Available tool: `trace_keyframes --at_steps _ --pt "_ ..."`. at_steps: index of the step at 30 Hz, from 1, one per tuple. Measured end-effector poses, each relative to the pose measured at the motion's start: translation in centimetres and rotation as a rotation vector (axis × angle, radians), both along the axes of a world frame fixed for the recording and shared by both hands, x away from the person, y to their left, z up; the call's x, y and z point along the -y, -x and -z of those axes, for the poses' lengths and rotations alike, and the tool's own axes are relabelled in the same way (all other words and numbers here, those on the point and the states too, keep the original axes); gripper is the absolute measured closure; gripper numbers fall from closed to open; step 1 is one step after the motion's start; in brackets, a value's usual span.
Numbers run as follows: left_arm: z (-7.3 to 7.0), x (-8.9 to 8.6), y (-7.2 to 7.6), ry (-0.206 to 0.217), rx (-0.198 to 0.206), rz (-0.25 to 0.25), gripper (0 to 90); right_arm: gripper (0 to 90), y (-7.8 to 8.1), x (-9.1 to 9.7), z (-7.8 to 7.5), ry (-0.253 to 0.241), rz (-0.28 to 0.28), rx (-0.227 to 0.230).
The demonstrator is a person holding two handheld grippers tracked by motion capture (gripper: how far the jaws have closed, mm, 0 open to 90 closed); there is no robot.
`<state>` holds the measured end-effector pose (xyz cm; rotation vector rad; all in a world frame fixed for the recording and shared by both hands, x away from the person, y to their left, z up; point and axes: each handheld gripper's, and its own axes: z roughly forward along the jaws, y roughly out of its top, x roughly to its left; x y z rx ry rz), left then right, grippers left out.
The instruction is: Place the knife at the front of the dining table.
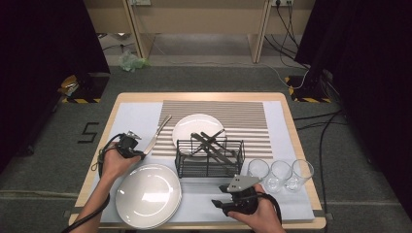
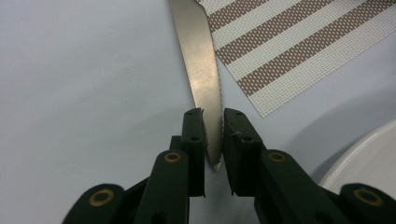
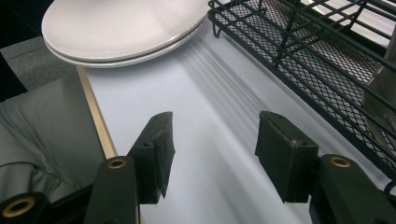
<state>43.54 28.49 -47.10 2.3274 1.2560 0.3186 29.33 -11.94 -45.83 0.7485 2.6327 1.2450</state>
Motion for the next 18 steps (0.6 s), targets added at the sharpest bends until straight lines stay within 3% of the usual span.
trace_keyframes --at_steps 18 --pt "-0.4 2.2 -1.4 -0.017 -0.002 0.062 78.1 46.3 0.0 0.1 0.0 -0.002 0.002 -0.003"
